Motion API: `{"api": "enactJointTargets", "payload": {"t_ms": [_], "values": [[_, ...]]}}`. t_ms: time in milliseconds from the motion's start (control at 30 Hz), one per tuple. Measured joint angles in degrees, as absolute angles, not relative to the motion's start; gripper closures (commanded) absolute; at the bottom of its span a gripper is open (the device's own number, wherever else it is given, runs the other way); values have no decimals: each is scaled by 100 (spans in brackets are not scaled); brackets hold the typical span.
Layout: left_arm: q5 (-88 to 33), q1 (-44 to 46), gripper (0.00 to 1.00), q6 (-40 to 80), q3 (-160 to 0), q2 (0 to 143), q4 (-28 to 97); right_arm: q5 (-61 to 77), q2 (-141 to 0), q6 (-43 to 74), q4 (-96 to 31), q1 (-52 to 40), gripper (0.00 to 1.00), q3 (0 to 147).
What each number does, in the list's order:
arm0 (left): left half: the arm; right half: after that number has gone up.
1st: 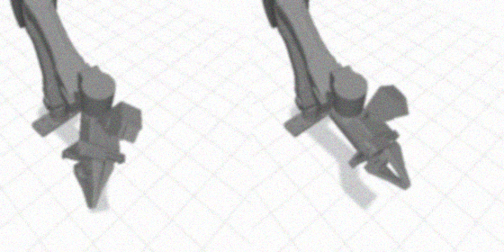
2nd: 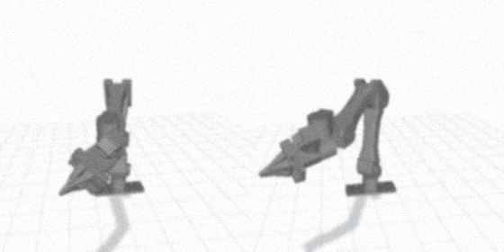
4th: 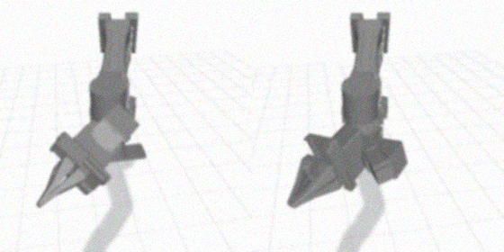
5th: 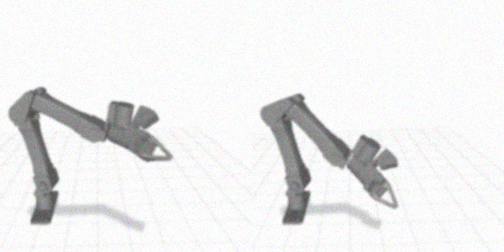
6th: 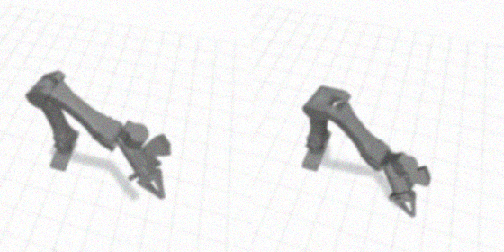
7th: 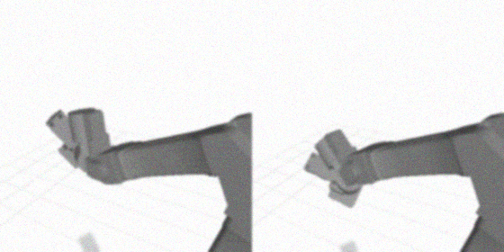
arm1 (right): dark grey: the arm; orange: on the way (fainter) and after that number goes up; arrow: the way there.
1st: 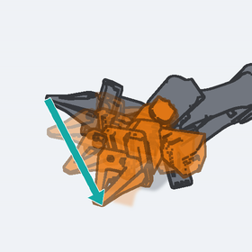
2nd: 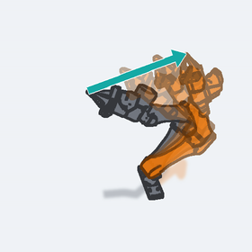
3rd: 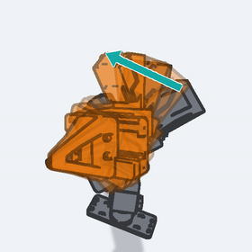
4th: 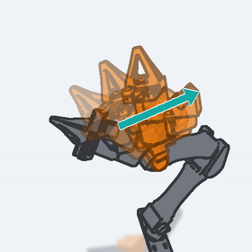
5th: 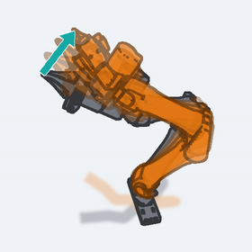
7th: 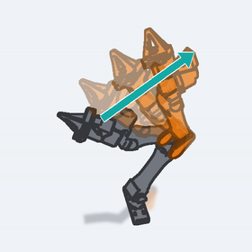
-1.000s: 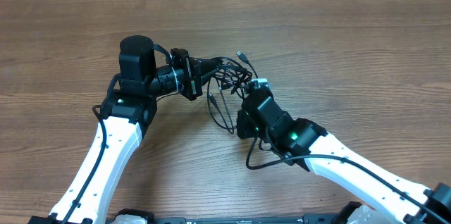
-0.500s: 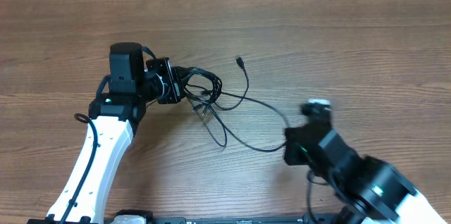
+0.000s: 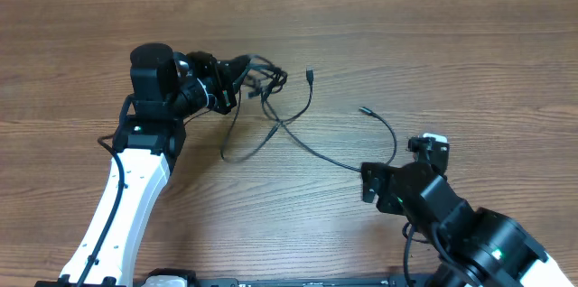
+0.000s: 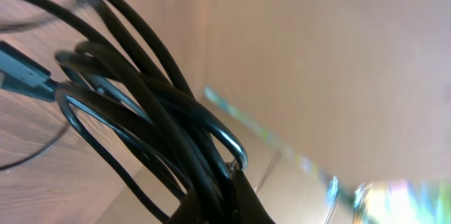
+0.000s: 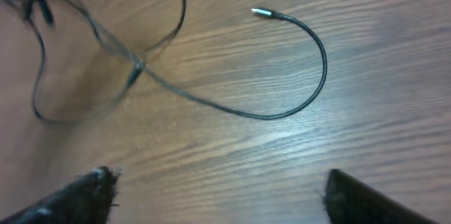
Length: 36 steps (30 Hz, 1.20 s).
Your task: Untangle cables
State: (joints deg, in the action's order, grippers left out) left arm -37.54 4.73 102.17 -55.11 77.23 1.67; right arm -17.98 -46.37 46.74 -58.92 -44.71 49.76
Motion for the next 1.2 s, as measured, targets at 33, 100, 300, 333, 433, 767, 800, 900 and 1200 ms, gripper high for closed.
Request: {"api": "enactJointTargets", "payload": {"t_ms": [33, 100, 300, 333, 433, 767, 800, 900, 1200], "values": [[-3911, 473, 96, 10009, -5511, 7723, 14, -1752, -4705, 4661, -5846, -4471, 0, 4976], [-4263, 475, 96, 9384, -5511, 7723, -167, -1640, -4869, 4668, -5712, -4471, 0, 4976], [-5249, 733, 96, 7094, -5511, 7723, 213, -1404, -5339, 4917, -5616, -4471, 0, 4976], [-5380, 849, 96, 6700, -5524, 7723, 408, -1385, -5408, 5002, -5618, -4471, 0, 4976], [-5618, 1175, 96, 5607, -5535, 7717, 1184, -1339, -5627, 5225, -5634, -4471, 0, 4976], [-3726, 1820, 96, 3271, -5551, 7703, 4755, -1074, -5725, 6020, -6204, -4471, 0, 4976], [-3496, 1874, 96, 3190, -5551, 7703, 4925, -1094, -5636, 6132, -6206, -4471, 0, 4976], [-3133, 1973, 96, 3085, -5551, 7703, 5068, -1157, -5347, 6333, -6235, -4471, 0, 4976], [-2797, 2027, 96, 2998, -5551, 7703, 4954, -1411, -5033, 6519, -6698, -4471, 0, 4976]]}}
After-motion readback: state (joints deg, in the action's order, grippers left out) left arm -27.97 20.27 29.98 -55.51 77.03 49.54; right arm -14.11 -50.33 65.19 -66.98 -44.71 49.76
